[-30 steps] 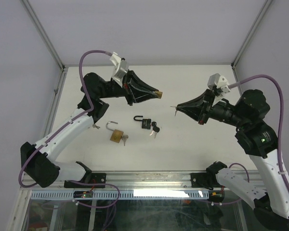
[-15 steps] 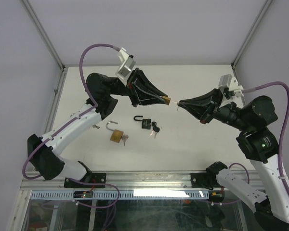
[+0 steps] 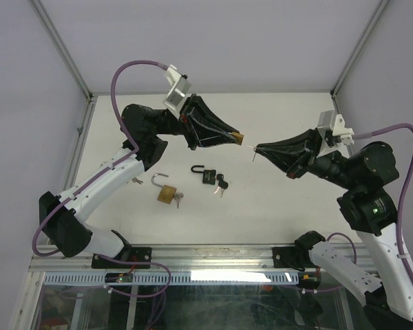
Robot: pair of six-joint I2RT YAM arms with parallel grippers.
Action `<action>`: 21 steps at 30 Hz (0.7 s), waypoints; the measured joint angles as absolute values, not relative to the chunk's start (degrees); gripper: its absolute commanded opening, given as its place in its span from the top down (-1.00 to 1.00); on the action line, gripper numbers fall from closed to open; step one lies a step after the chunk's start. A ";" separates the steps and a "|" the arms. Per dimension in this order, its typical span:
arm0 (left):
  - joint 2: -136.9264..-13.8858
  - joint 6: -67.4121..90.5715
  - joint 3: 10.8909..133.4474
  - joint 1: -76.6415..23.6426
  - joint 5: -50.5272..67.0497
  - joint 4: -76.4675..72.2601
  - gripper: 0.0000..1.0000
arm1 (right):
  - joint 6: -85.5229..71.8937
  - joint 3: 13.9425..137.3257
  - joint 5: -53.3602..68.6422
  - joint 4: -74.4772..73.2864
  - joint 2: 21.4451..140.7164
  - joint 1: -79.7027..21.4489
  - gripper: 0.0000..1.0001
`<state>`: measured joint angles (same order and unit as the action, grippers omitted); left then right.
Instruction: Unlock with the key
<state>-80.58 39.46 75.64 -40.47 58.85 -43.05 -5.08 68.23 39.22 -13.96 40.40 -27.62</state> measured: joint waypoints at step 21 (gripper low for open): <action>-80.58 39.46 75.64 -40.47 57.95 -43.09 1.00 | -7.64 66.50 39.70 -7.05 42.30 -27.62 1.00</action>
